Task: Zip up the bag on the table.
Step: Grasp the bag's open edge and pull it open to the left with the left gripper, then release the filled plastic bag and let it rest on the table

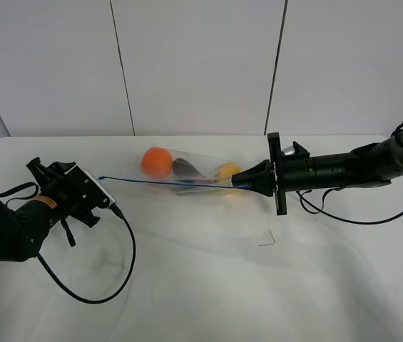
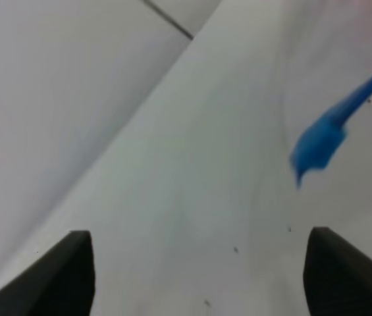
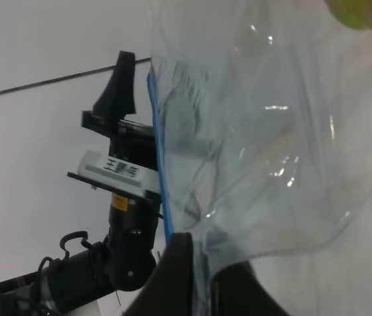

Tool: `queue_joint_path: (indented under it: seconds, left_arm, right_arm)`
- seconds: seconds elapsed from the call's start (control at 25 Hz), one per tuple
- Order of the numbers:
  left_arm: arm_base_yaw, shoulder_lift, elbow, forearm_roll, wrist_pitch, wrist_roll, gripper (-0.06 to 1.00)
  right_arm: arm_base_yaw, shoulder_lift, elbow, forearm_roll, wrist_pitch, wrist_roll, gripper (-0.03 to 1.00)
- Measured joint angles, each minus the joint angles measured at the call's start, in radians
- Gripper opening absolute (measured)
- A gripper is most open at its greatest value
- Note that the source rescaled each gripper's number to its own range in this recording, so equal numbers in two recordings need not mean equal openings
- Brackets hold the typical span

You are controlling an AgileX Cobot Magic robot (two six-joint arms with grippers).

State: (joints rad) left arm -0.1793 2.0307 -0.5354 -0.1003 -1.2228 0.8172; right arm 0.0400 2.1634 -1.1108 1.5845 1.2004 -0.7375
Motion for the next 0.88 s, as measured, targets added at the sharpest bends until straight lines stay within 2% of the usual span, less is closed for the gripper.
queue_joint_path:
  seconds: [0.24, 0.36, 0.48, 0.68, 0.76, 0.88]
  left_arm:
    - [0.005, 0.0, 0.024, -0.004, 0.003, -0.541, 0.99]
    - [0.005, 0.0, 0.038, -0.033, 0.003, -0.684, 0.99]
    - [0.005, -0.001, 0.059, -0.071, 0.003, -0.732, 0.99]
    - [0.006, -0.013, 0.064, -0.082, 0.007, -0.743, 0.99]
    - [0.011, -0.046, 0.064, -0.082, 0.033, -0.74, 0.98]
    - [0.033, -0.119, 0.065, -0.074, 0.124, -0.733, 0.97]
  right_arm:
    - [0.0, 0.0, 0.0, 0.006, 0.0, 0.0, 0.0]
    - [0.0, 0.0, 0.0, 0.008, 0.0, 0.0, 0.0]
    - [0.0, 0.0, 0.0, 0.008, 0.0, 0.0, 0.0]
    - [0.0, 0.0, 0.0, 0.008, 0.001, 0.0, 0.0]
    - [0.0, 0.0, 0.0, 0.008, 0.001, 0.0, 0.0]
    - [0.0, 0.0, 0.0, 0.008, 0.001, 0.0, 0.0]
